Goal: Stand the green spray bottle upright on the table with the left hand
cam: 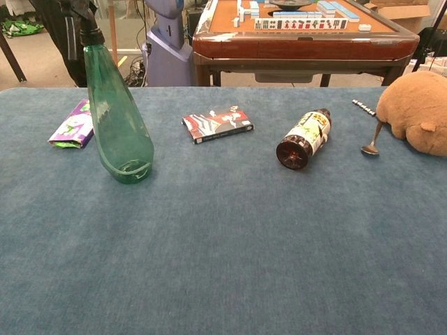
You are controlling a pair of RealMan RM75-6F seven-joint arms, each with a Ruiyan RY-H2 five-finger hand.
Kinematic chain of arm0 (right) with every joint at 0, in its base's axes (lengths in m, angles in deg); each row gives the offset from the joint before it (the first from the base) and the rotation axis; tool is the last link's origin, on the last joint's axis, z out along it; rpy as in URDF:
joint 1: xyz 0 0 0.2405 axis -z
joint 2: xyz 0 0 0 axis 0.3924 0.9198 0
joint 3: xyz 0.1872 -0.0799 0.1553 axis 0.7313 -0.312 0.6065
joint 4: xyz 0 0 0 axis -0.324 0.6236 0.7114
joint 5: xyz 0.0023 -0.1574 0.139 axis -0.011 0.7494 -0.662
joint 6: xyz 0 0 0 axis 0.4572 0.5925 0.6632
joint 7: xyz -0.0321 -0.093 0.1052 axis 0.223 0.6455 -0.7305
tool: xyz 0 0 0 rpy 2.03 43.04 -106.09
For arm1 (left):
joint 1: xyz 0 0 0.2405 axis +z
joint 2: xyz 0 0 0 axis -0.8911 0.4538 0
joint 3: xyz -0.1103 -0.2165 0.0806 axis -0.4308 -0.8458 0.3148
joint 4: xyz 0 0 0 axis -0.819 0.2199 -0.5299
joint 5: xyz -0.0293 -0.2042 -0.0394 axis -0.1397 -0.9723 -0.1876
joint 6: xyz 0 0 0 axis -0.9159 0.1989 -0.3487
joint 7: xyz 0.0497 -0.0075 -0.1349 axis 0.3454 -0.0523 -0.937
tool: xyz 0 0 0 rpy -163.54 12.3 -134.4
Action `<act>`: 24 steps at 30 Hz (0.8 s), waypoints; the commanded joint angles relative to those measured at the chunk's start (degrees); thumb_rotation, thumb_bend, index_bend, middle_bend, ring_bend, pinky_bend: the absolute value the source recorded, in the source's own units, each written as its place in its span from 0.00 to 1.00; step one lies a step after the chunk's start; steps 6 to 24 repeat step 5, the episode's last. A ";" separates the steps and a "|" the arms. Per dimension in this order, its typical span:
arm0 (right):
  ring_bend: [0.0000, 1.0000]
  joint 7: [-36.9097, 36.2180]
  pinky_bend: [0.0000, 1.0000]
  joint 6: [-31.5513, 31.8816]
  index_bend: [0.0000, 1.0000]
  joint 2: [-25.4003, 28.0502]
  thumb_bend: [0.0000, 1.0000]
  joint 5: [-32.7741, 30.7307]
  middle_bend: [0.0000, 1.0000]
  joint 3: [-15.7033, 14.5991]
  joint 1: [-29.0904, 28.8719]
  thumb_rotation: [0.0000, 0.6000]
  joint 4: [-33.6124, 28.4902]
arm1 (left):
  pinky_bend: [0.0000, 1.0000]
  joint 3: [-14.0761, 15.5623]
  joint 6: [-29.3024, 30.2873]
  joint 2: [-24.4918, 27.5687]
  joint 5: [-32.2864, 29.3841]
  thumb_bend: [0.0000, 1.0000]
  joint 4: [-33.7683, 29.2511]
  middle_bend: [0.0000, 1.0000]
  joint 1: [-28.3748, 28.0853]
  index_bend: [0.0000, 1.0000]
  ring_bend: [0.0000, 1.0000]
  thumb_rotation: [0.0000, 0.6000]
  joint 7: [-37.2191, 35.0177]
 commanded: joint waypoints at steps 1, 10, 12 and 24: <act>0.21 0.03 0.31 0.09 0.30 -0.08 0.25 -0.04 0.23 -0.12 0.13 1.00 -0.05 | 0.00 1.53 3.93 -0.55 1.36 0.25 -2.55 0.00 2.73 0.06 0.00 1.00 6.23; 0.21 0.08 0.31 0.54 0.30 -0.17 0.25 -0.07 0.23 -0.41 0.58 1.00 -0.18 | 0.00 2.44 6.75 -1.12 2.85 0.25 -4.51 0.00 4.75 0.06 0.00 1.00 9.67; 0.21 0.08 0.31 0.54 0.30 -0.17 0.25 -0.07 0.23 -0.41 0.58 1.00 -0.18 | 0.00 2.44 6.75 -1.12 2.85 0.25 -4.51 0.00 4.75 0.06 0.00 1.00 9.67; 0.21 0.08 0.31 0.54 0.30 -0.17 0.25 -0.07 0.23 -0.41 0.58 1.00 -0.18 | 0.00 2.44 6.75 -1.12 2.85 0.25 -4.51 0.00 4.75 0.06 0.00 1.00 9.67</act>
